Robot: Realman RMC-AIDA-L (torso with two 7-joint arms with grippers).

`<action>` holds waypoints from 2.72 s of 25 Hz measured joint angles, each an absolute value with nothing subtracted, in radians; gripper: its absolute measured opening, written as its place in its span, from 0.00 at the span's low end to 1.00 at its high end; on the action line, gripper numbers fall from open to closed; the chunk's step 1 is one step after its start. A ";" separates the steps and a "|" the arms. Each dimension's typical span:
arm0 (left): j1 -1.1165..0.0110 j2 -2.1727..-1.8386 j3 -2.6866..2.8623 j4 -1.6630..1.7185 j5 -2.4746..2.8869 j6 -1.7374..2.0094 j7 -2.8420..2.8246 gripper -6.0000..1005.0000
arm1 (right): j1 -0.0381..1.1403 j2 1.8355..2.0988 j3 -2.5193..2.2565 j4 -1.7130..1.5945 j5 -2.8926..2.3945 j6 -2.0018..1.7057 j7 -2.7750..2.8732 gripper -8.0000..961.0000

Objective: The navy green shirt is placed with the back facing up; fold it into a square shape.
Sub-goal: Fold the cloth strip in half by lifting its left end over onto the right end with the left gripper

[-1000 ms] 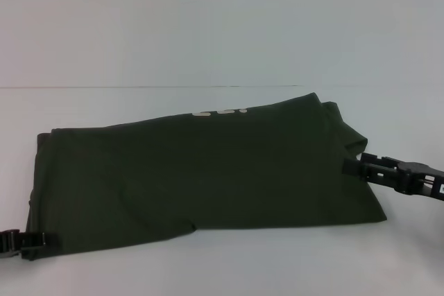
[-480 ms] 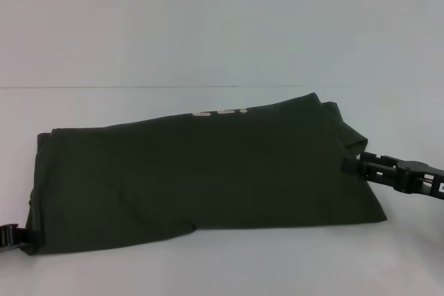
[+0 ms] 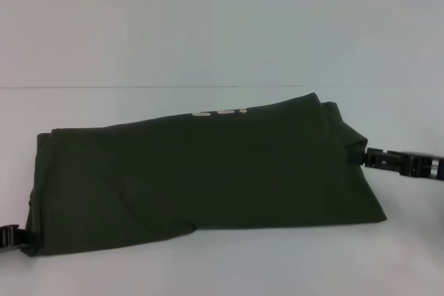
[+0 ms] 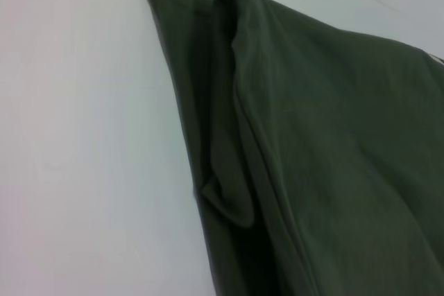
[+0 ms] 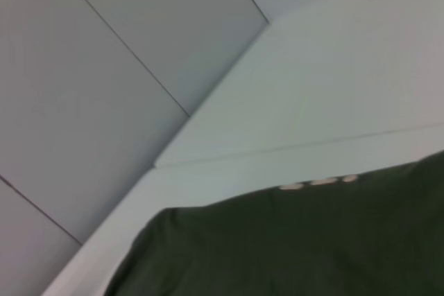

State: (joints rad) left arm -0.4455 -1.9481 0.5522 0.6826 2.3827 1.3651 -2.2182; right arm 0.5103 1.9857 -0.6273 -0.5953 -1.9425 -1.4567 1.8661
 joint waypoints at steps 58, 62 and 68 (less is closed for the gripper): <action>-0.459 -1.937 0.549 0.692 2.382 1.399 -2.210 0.04 | 0.749 1.977 -0.762 -0.647 -2.574 -1.302 2.566 0.95; -0.460 -1.937 0.547 0.692 2.381 1.399 -2.210 0.04 | 0.750 1.980 -0.762 -0.646 -2.574 -1.296 2.560 0.95; -0.460 -1.937 0.546 0.692 2.381 1.400 -2.211 0.04 | 0.752 1.981 -0.762 -0.646 -2.574 -1.287 2.557 0.95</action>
State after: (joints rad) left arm -0.4602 -1.9371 0.5461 0.6917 2.3806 1.3998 -2.2108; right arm 0.7516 1.9808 -0.7623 -0.6458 -2.5739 -1.2873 2.5565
